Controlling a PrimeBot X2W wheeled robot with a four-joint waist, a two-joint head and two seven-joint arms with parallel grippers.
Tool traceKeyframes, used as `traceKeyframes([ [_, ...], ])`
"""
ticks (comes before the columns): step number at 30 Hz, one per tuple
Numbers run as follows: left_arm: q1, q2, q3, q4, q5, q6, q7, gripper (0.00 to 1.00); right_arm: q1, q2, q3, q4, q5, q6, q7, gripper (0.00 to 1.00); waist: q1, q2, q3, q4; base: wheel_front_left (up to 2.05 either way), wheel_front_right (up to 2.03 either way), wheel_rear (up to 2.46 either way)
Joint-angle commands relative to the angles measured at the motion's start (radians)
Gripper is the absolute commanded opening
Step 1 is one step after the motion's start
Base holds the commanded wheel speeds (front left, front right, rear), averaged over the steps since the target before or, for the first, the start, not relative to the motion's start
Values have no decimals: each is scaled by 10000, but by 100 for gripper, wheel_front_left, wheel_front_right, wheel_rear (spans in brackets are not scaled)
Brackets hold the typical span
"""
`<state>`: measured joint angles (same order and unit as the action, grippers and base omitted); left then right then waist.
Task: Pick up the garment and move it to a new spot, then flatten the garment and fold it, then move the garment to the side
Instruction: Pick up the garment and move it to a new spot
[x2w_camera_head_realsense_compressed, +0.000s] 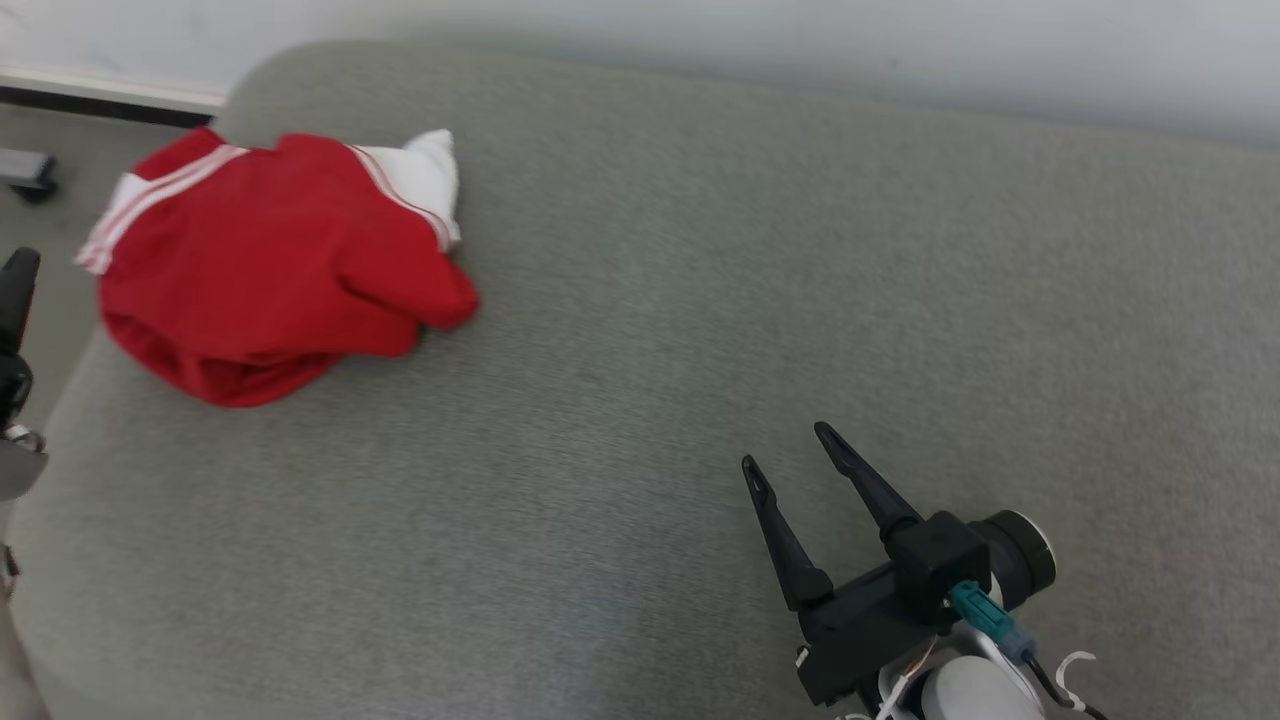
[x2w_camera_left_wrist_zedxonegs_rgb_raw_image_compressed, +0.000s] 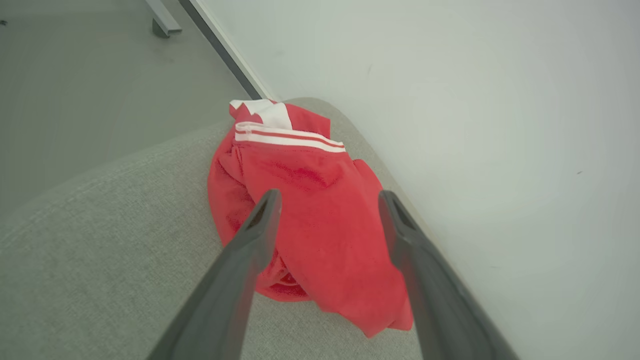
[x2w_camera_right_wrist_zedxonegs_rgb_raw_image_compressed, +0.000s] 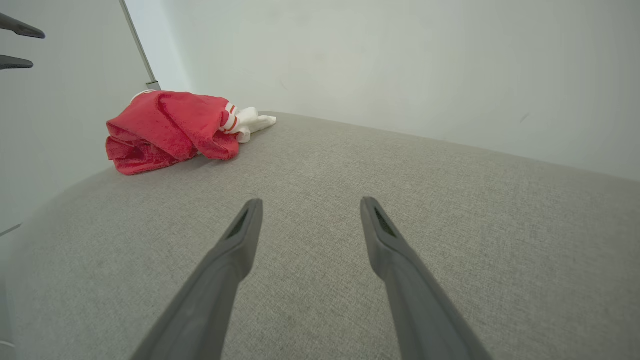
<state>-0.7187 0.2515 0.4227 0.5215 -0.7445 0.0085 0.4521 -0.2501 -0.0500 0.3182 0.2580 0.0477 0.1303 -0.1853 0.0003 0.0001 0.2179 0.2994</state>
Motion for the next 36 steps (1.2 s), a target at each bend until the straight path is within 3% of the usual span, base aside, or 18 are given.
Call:
traceKeyframes([
  [1, -120, 103, 67, -64, -132, 208, 324, 100, -183, -35, 45, -9, 3, 8, -57, 100, -3, -1, 1923, -1883, 0, 0, 0],
  [6, -474, 441, 404, -754, -456, 1137, 1423, 100, -434, -28, 195, 38, 94, 8, -214, 100, -3, -1, 2433, -2347, 0, 0, 0],
  [13, 91, 1194, 190, -1600, 322, 1779, 1842, 100, -639, -18, 286, 159, 230, 8, -425, 100, -3, -1, 2701, -2887, 0, 0, 0],
  [18, 514, 1815, -89, -1501, 1075, 1862, 1734, 100, -653, -15, 275, 257, 301, 8, -468, 100, -3, -1, 2682, -3105, 0, 0, 0],
  [23, 691, 2195, -403, -823, 1457, 1661, 1621, 98, -629, -23, 216, 383, 370, 7, -471, 100, -3, -1, 2610, -3184, 0, 0, 0],
  [24, 694, 2232, -446, -673, 1502, 1604, 1547, 45, -609, -30, 212, 413, 390, 7, -472, 100, -3, -1, 2572, -3184, 0, 0, 0],
  [25, 697, 2290, -499, -551, 1580, 1559, 1458, 0, -586, -33, 223, 429, 402, 7, -471, 100, -3, -1, 2527, -3183, 0, 0, 0],
  [36, 35, 2900, -776, 699, 1662, 441, 378, 0, -398, -16, 405, 644, 723, 7, -599, 100, -3, -1, 1582, -2932, 0, 0, 0],
])
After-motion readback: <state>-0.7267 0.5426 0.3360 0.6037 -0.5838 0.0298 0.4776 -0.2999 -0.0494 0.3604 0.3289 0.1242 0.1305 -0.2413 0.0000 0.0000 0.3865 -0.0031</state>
